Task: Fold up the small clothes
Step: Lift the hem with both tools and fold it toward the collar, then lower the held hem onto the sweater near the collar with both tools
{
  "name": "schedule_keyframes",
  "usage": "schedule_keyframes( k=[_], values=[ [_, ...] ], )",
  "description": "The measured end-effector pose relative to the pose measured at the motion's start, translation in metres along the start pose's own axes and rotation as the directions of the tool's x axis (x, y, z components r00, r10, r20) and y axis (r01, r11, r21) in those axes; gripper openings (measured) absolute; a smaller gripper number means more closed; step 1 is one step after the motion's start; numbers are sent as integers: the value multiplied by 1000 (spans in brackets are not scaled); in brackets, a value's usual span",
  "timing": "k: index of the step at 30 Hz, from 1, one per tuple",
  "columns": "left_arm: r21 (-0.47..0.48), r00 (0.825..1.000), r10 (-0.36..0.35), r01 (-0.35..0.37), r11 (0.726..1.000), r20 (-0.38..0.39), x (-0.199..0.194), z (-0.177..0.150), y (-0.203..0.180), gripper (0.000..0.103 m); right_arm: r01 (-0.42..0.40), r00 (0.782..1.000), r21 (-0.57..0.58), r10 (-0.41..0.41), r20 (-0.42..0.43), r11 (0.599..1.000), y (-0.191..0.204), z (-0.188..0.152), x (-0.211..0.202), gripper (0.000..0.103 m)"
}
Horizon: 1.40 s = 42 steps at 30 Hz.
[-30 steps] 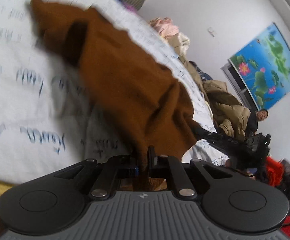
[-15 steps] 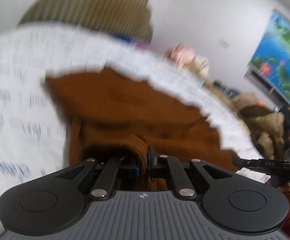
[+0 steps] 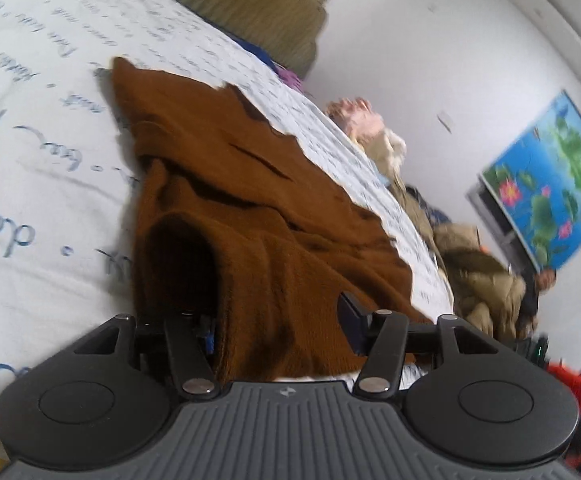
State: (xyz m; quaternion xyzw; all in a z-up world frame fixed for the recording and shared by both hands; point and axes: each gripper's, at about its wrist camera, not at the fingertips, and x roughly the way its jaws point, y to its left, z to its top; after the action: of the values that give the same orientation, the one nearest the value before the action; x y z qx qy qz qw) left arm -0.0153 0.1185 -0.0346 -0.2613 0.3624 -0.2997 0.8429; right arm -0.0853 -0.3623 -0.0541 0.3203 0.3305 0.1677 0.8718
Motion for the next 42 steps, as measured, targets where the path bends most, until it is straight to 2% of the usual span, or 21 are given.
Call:
schedule_keyframes(
  k=[2,5,8,12,17,21,26,32,42],
  values=[
    [49,1000,4,-3,999,-16,-2,-2,-9,13,-28,1000,-15,27,-11,1000,6,1,-2,15],
    [87,1000,-6,4,996,13,-16,0,-22,7,-97,995,-15,97,22,995,14,5,-19,15],
    [128,996,-34,24,992,77,-38,3,-37,6,-169,982,-27,171,78,985,24,13,-43,15],
    [177,984,-79,50,983,158,-67,7,-58,6,-218,965,-63,224,136,974,40,23,-67,15],
    [221,970,-122,74,972,209,-90,6,-78,6,-266,944,-101,280,172,959,56,28,-90,15],
    [253,966,-143,87,964,214,-102,1,-90,6,-259,940,-136,282,191,956,63,29,-104,15],
    [292,967,-133,66,954,217,-106,-3,-97,6,-231,941,-144,259,219,962,57,27,-115,15],
    [259,961,-136,71,963,240,-108,0,-90,6,-230,940,-143,258,225,963,57,24,-114,15],
    [214,951,-141,82,973,277,-102,12,-86,6,-258,926,-109,277,257,960,56,33,-104,15]
  ],
)
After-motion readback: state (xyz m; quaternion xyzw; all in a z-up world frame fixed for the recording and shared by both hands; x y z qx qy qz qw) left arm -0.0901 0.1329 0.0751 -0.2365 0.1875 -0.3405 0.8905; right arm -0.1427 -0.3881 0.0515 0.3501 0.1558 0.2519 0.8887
